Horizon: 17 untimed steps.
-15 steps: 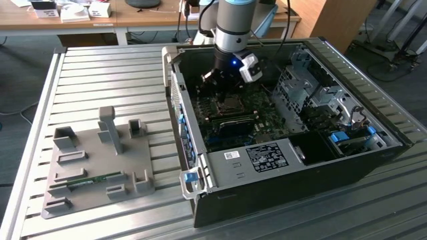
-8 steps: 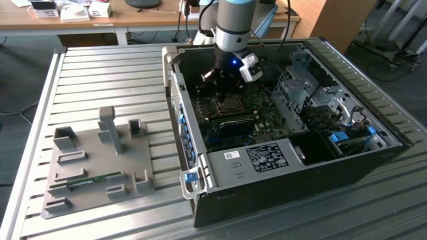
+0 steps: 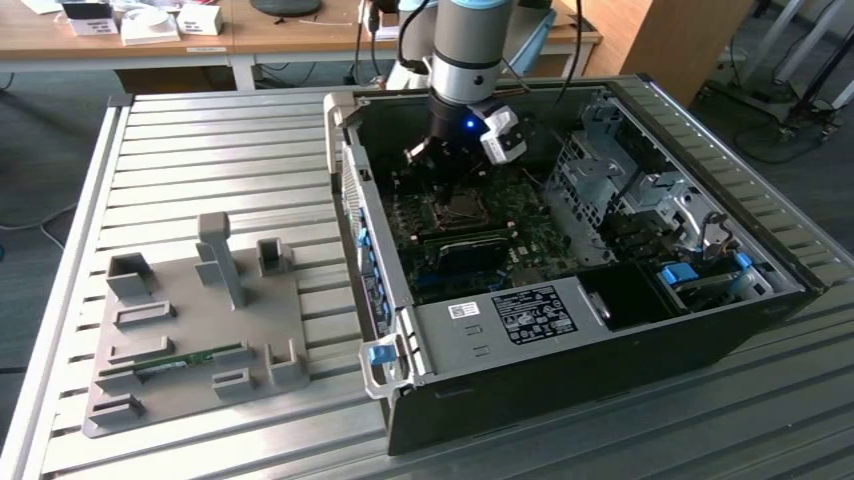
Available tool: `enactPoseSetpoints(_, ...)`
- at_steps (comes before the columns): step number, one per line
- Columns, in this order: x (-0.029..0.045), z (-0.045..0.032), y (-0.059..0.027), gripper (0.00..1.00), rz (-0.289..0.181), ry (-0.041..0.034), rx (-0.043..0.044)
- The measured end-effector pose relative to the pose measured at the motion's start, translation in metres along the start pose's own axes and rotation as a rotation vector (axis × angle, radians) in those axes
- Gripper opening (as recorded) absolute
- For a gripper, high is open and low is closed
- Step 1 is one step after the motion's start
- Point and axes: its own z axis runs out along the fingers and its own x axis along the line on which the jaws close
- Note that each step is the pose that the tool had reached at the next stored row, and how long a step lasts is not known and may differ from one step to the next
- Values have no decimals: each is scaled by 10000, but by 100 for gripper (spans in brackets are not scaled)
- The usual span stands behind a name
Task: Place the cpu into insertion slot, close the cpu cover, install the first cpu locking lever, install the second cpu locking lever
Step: 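Close the cpu cover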
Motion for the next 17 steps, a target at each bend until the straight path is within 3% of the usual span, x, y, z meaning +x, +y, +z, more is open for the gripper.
enactPoseSetpoints(9, -177, 7, -4, 11, 2, 0, -1)
enactPoseSetpoints(17, -253, 9, -7, 11, 1, 0, -1)
